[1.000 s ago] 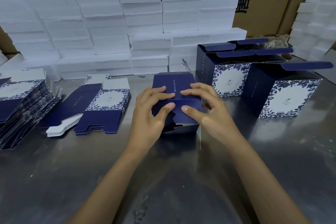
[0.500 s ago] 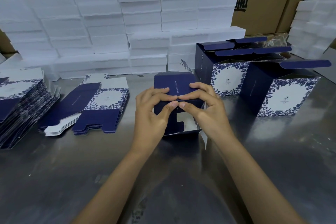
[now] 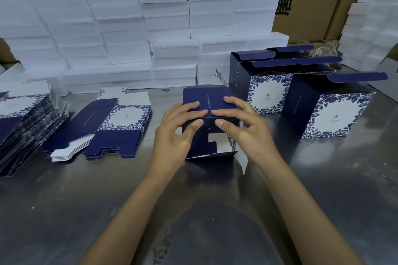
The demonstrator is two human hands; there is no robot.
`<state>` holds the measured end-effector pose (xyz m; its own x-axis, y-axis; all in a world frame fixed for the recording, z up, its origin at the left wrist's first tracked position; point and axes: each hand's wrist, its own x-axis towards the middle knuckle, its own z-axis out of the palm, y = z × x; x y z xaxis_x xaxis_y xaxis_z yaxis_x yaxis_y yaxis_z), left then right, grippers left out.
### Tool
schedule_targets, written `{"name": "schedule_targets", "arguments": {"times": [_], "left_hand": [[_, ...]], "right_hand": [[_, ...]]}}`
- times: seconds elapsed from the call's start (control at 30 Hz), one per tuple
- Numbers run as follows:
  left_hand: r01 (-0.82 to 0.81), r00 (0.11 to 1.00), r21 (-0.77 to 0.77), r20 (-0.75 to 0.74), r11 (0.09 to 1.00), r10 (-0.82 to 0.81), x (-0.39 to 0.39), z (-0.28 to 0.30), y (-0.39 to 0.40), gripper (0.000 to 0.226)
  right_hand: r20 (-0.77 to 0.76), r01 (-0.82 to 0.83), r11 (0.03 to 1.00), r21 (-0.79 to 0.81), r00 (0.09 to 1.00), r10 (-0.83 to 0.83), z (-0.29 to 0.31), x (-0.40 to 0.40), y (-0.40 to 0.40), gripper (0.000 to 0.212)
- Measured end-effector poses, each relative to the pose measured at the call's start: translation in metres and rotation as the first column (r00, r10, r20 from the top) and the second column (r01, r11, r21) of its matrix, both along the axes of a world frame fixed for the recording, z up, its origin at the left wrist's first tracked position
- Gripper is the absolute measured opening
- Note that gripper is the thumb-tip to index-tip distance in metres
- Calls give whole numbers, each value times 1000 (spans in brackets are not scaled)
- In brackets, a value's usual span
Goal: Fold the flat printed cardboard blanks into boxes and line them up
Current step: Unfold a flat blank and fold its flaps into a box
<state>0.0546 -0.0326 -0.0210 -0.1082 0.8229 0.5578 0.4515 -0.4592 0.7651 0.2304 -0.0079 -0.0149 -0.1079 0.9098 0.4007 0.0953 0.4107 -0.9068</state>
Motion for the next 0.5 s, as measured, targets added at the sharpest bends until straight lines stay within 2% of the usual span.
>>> {"name": "schedule_targets", "arguments": {"times": [0.07, 0.2, 0.3, 0.43, 0.5], "left_hand": [[28, 1000, -16, 13, 999, -28, -6, 1, 0, 21], [46, 998, -7, 50, 999, -45, -6, 3, -1, 23], [41, 999, -9, 34, 999, -41, -6, 3, -2, 23], [-84, 991, 93, -92, 992, 92, -5, -2, -3, 24], [-98, 961, 204, -236, 974, 146, -3, -4, -5, 22]], "right_hand": [[-33, -39, 999, -18, 999, 39, -1, 4, 1, 26], [-72, 0, 1000, -7, 997, -1, -3, 4, 3, 21], [-66, -34, 999, -27, 997, 32, -4, 7, 5, 27], [-134, -38, 997, -65, 991, 29, -8, 7, 5, 41], [-106, 3, 998, -55, 994, -9, -8, 6, 6, 41]]}}
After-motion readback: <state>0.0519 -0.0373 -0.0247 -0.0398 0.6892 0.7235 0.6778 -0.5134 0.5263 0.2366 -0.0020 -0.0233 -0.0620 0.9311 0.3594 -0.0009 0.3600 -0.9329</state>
